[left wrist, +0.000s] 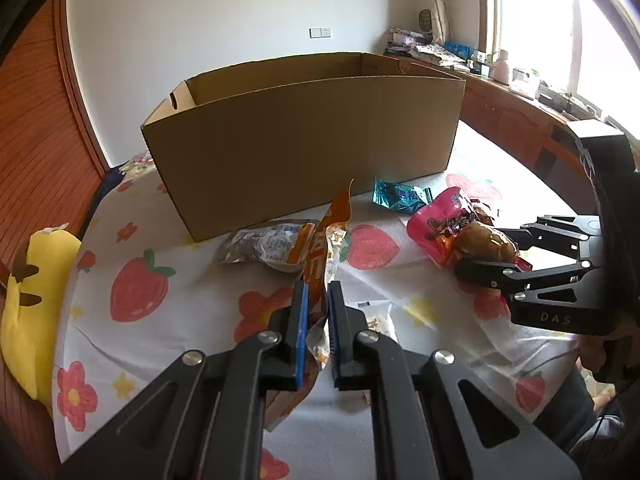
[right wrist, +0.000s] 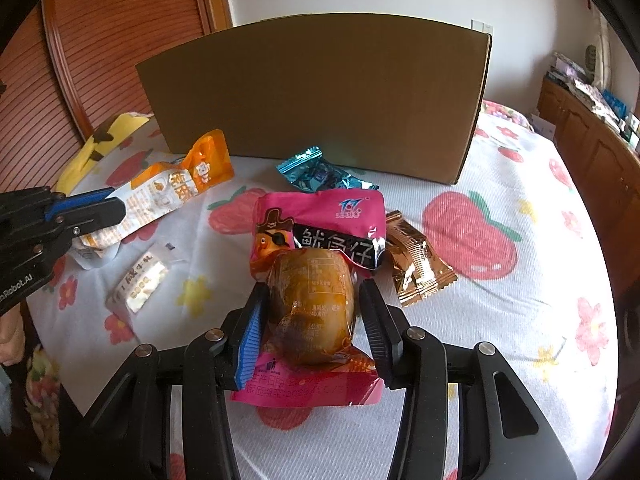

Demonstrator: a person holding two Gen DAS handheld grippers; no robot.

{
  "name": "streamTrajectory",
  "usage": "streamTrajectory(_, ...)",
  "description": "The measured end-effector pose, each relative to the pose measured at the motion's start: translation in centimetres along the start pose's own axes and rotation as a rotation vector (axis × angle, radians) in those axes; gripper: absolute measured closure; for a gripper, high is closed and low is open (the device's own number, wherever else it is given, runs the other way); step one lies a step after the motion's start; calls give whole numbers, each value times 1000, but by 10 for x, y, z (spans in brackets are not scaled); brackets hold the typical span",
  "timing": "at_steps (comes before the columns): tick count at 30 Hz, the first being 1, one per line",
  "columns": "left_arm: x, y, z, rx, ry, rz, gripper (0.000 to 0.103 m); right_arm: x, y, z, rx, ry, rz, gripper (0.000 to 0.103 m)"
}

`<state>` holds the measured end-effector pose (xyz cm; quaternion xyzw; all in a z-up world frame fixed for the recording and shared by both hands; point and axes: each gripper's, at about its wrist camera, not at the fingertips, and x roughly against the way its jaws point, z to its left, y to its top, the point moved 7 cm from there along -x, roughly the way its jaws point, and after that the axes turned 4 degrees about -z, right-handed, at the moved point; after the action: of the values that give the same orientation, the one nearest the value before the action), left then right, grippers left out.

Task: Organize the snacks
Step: 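Close right tool on pink-wrapped egg package while left tool lifts orange-and-white bag, then carry both held packets up and over the cardboard box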

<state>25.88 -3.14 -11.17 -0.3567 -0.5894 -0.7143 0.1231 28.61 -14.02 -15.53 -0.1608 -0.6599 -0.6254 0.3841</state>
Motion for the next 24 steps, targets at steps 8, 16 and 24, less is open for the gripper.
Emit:
streamTrajectory(8,22,6,-2,12,5,-68,101,3,2,0,0,18,-4,62)
streamTrajectory(16,54,25,-10,26,-19,-141,101,26,4,4,4,39,-38,63)
streamTrajectory(24,86,43,-14,34,-13,-210,101,72,13,2,15,36,-105,62)
